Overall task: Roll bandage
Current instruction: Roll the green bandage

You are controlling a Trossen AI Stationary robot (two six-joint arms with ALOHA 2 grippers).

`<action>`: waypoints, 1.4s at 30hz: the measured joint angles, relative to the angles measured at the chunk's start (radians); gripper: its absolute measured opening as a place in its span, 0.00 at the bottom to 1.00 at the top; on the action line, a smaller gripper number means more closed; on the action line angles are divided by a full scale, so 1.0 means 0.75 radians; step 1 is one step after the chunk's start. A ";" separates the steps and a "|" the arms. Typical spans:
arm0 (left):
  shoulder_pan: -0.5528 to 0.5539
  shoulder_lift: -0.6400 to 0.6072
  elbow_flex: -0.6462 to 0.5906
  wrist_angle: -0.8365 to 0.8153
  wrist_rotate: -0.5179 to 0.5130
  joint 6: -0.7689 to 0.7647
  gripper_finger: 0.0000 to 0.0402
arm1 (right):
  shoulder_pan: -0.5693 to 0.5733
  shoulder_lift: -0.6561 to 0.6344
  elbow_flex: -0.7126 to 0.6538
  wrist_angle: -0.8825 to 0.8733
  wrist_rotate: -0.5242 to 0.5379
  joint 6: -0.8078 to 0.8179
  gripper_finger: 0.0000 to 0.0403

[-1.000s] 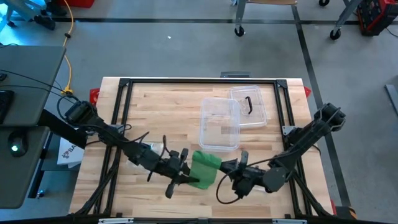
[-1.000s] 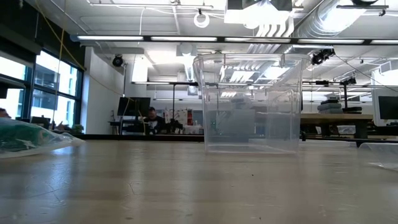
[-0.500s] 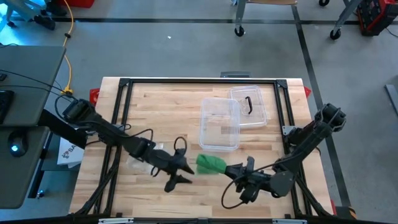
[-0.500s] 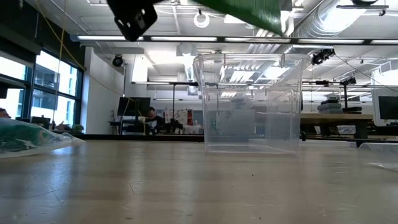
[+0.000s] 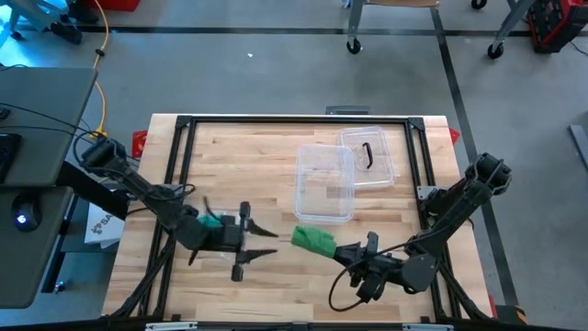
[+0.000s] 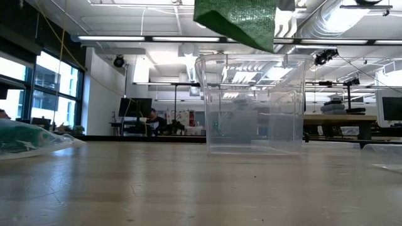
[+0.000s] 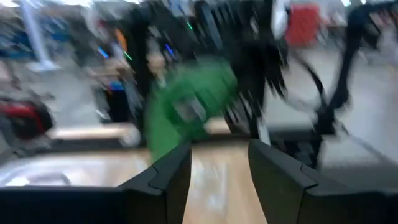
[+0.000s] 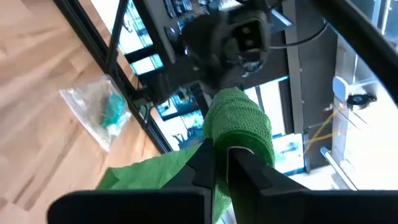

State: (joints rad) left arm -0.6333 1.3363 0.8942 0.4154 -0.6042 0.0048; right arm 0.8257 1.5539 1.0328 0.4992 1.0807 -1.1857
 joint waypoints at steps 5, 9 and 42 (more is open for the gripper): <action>0.028 0.035 0.000 0.182 -0.064 0.076 0.37 | -0.014 -0.001 0.000 0.032 -0.067 0.010 0.04; 0.082 0.071 0.000 0.233 0.083 0.007 0.37 | -0.019 -0.002 0.000 0.043 -0.080 0.019 0.04; 0.246 0.118 -0.001 0.323 0.408 -0.480 0.36 | -0.077 -0.002 0.000 0.043 -0.177 0.079 0.04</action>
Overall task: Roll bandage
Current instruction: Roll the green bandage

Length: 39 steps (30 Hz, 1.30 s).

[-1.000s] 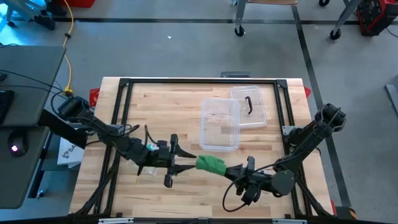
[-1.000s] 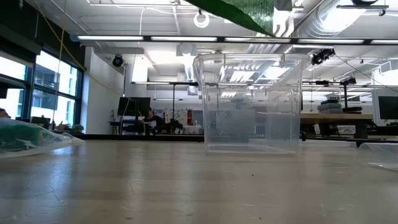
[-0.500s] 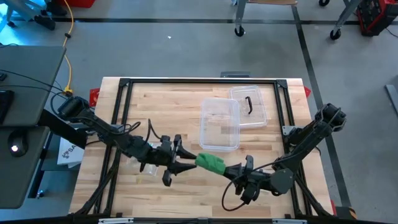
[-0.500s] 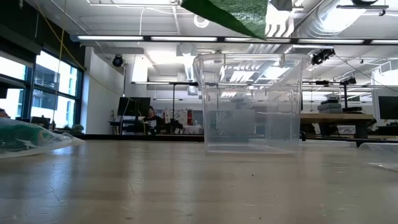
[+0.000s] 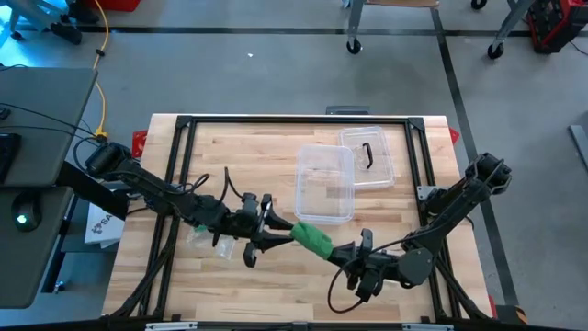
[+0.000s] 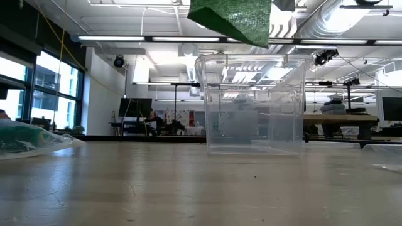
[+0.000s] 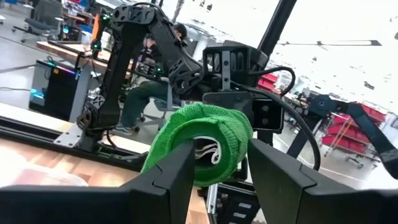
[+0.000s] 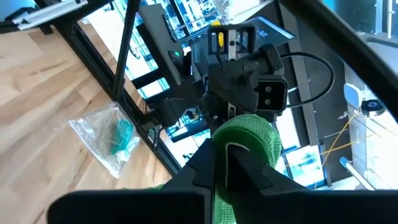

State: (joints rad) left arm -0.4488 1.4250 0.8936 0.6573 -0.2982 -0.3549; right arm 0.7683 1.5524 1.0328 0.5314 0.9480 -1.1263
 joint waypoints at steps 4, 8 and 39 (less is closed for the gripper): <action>0.000 0.000 0.000 -0.009 0.013 0.069 0.28 | -0.001 0.000 0.000 0.015 -0.024 0.008 0.04; -0.009 0.001 0.000 -0.009 0.070 0.215 0.11 | -0.001 0.000 0.000 0.018 -0.036 0.135 0.04; -0.251 -0.003 -0.001 -0.159 -0.206 0.723 0.02 | -0.178 -0.066 0.002 -0.096 -0.529 1.302 0.05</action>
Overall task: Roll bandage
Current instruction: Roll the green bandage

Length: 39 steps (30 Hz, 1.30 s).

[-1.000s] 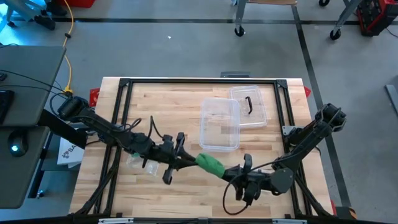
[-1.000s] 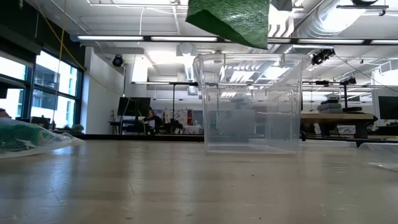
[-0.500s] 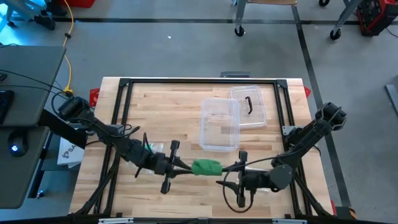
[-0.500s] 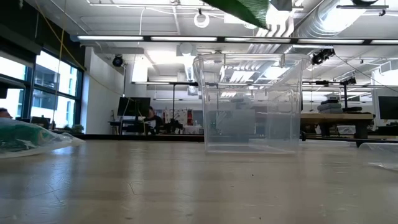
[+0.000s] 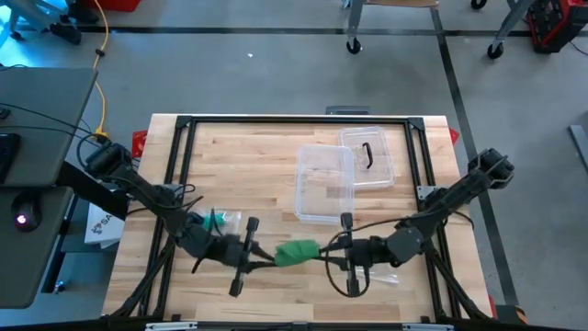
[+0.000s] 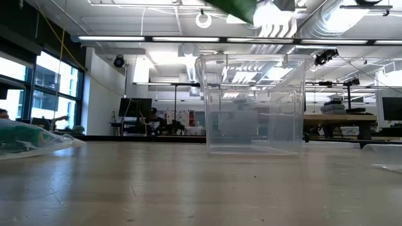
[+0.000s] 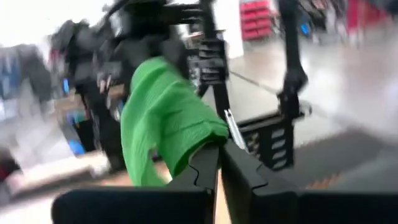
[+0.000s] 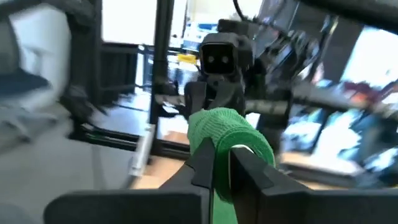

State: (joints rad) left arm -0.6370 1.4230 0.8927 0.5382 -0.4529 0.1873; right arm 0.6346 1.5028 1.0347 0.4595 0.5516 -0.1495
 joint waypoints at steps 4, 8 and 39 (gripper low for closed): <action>0.033 -0.003 0.000 -0.001 0.025 -0.310 0.12 | 0.034 0.000 0.001 -0.014 0.080 -0.331 0.02; 0.080 -0.003 0.000 0.067 0.178 -0.481 0.26 | 0.089 0.015 0.001 -0.021 0.162 -0.654 0.03; 0.105 0.026 0.001 0.012 0.046 -0.325 0.02 | 0.168 0.082 -0.004 -0.019 0.378 -0.413 0.32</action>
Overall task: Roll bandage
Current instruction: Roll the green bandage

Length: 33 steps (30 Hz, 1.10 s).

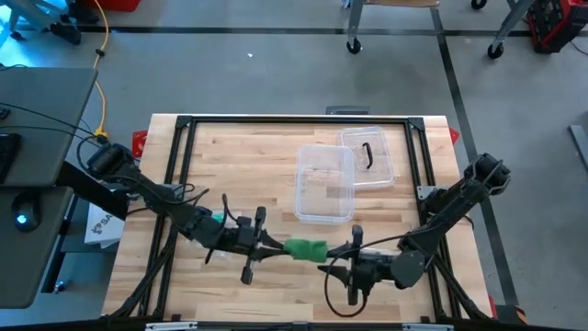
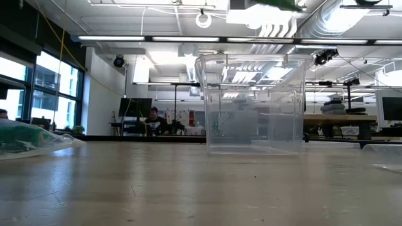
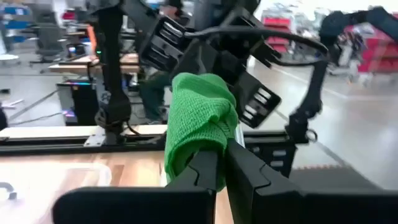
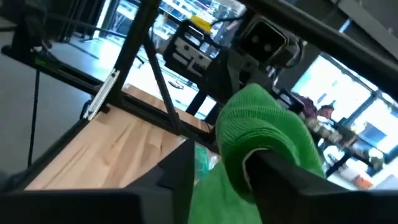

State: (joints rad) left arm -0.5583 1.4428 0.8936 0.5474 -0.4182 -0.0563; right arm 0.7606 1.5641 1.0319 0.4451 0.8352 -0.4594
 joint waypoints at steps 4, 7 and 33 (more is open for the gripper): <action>-0.021 -0.001 0.000 0.054 -0.027 -0.022 0.01 | 0.040 -0.006 0.001 -0.028 0.100 0.083 0.40; -0.024 -0.023 0.000 0.058 -0.026 -0.023 0.01 | 0.075 -0.027 0.002 -0.076 0.102 0.124 0.43; -0.005 -0.078 0.001 0.147 0.040 -0.154 0.01 | -0.200 -0.075 0.002 0.012 0.062 0.060 0.32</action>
State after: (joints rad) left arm -0.5621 1.3846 0.8944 0.6579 -0.3882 -0.1722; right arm 0.6107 1.5082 1.0336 0.4540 0.8816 -0.4142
